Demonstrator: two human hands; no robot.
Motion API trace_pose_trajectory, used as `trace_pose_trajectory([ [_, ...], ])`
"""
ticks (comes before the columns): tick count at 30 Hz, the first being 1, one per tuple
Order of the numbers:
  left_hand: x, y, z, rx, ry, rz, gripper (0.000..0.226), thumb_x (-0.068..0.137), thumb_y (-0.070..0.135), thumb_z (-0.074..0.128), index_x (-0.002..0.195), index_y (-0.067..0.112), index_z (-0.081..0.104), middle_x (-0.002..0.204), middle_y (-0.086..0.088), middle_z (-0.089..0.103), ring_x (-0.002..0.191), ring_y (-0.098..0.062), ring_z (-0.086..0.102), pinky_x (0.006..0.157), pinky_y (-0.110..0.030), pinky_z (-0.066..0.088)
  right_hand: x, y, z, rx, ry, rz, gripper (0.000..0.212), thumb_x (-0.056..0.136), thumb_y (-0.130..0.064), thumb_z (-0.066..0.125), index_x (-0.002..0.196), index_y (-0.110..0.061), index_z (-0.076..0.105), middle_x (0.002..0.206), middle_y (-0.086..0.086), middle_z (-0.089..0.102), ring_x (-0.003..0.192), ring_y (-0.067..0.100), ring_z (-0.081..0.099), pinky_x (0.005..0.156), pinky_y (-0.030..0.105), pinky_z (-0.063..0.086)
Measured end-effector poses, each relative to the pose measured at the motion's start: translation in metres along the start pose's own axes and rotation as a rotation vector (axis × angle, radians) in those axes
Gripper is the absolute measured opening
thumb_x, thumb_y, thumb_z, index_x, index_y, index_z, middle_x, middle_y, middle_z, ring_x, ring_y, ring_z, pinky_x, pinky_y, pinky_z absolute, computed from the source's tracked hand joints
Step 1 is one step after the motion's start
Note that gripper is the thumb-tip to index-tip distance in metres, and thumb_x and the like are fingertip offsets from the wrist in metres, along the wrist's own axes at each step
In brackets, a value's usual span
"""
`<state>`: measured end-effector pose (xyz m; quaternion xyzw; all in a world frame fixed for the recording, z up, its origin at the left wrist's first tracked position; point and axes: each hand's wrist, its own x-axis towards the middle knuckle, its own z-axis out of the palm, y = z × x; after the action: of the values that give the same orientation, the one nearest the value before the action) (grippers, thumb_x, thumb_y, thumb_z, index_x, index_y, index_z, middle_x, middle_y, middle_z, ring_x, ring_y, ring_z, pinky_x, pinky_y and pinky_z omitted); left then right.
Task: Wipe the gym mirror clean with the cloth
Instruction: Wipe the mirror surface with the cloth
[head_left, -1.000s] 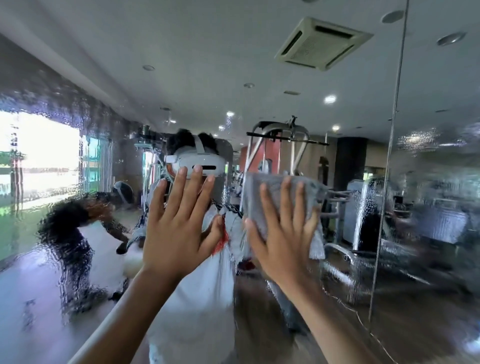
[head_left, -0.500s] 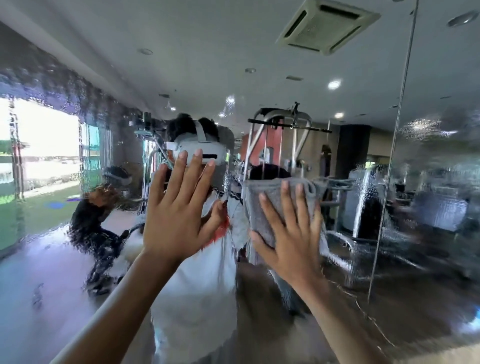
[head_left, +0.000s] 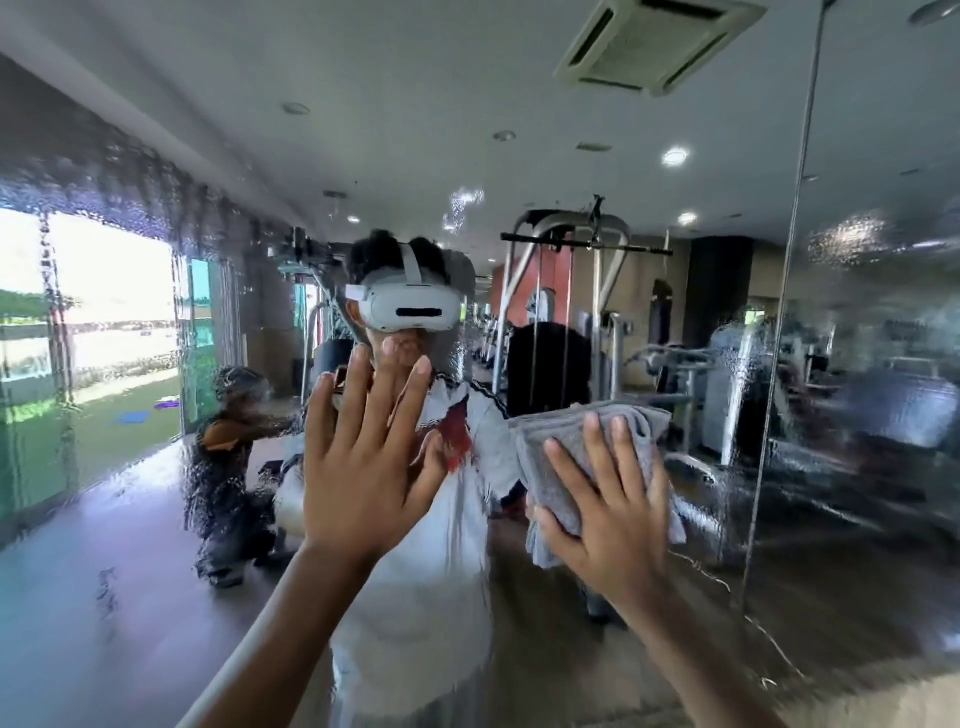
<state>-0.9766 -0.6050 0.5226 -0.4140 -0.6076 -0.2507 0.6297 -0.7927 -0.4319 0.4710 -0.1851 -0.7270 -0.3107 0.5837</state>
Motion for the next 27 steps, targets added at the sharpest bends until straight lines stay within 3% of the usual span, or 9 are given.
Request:
trace_pose_trajectory([
  [3,0.001,0.004,-0.001,0.004,-0.007,-0.024,0.063,0.100,0.041,0.037,0.156,0.012,0.032,0.164,-0.016,0.022,0.152,-0.036,0.020,0.124,-0.053,0.010,0.011,0.014,0.000,0.013,0.032,0.299,0.062,0.101,-0.058,0.030,0.154,-0.026,0.027,0.164,0.008,0.018,0.151,0.030,0.016,0.121,0.052,0.010],
  [6,-0.001,0.009,-0.001,-0.016,0.003,-0.038,0.062,0.101,0.040,0.037,0.156,0.012,0.033,0.164,-0.016,0.024,0.152,-0.036,0.021,0.124,-0.054,0.011,0.037,-0.012,0.002,0.055,0.059,0.514,0.066,0.100,-0.055,0.031,0.156,-0.023,0.023,0.164,0.013,0.015,0.151,0.034,0.012,0.121,0.057,0.003],
  [10,-0.028,0.025,0.001,-0.042,-0.018,0.034,0.059,0.098,0.040,0.043,0.152,0.016,0.041,0.161,-0.015,0.030,0.151,-0.034,0.025,0.123,-0.053,0.012,0.001,-0.031,0.007,0.050,-0.004,0.058,0.067,0.097,-0.055,0.042,0.156,-0.029,0.024,0.163,0.011,0.023,0.150,0.035,0.023,0.118,0.060,0.018],
  [12,-0.041,0.031,0.003,-0.076,-0.032,0.049,0.058,0.096,0.038,0.046,0.150,0.018,0.043,0.160,-0.015,0.033,0.151,-0.033,0.026,0.123,-0.052,0.013,-0.018,-0.010,0.005,0.044,-0.016,-0.069,0.071,0.094,-0.056,0.049,0.156,-0.033,0.025,0.165,0.004,0.019,0.149,0.031,0.025,0.113,0.062,0.028],
  [15,-0.046,0.033,0.005,-0.076,-0.023,0.030,0.059,0.095,0.036,0.048,0.151,0.019,0.043,0.159,-0.015,0.036,0.150,-0.033,0.028,0.123,-0.053,0.015,-0.009,0.012,0.002,0.011,0.018,0.117,0.064,0.099,-0.060,0.036,0.155,-0.031,0.026,0.164,0.006,0.021,0.151,0.029,0.019,0.114,0.059,0.025],
  [19,-0.045,0.033,0.005,-0.099,-0.008,0.019,0.058,0.095,0.035,0.048,0.151,0.019,0.043,0.159,-0.015,0.036,0.150,-0.032,0.027,0.123,-0.052,0.013,0.035,-0.012,0.002,0.056,0.053,0.396,0.064,0.101,-0.059,0.027,0.155,-0.025,0.026,0.163,0.010,0.017,0.151,0.034,0.016,0.119,0.059,0.007],
  [21,-0.046,0.032,0.004,-0.105,-0.013,0.018,0.058,0.096,0.036,0.048,0.150,0.017,0.044,0.159,-0.015,0.035,0.151,-0.032,0.026,0.123,-0.051,0.012,0.025,-0.031,0.004,0.070,0.022,0.296,0.065,0.100,-0.058,0.032,0.156,-0.027,0.023,0.164,0.010,0.016,0.151,0.037,0.016,0.118,0.061,0.006],
  [24,-0.047,0.030,0.003,-0.094,-0.020,0.032,0.059,0.096,0.037,0.048,0.151,0.015,0.044,0.160,-0.015,0.033,0.152,-0.032,0.024,0.123,-0.051,0.011,-0.025,-0.030,0.004,0.071,-0.068,-0.047,0.066,0.099,-0.058,0.039,0.157,-0.032,0.022,0.166,0.007,0.011,0.151,0.033,0.016,0.114,0.067,0.020],
  [27,-0.049,0.031,0.004,-0.087,-0.018,0.026,0.060,0.095,0.036,0.050,0.151,0.015,0.044,0.160,-0.015,0.032,0.152,-0.032,0.023,0.123,-0.051,0.012,-0.043,-0.006,0.003,0.059,-0.059,-0.043,0.060,0.099,-0.060,0.034,0.153,-0.034,0.027,0.167,0.002,0.010,0.153,0.028,0.014,0.109,0.069,0.028],
])
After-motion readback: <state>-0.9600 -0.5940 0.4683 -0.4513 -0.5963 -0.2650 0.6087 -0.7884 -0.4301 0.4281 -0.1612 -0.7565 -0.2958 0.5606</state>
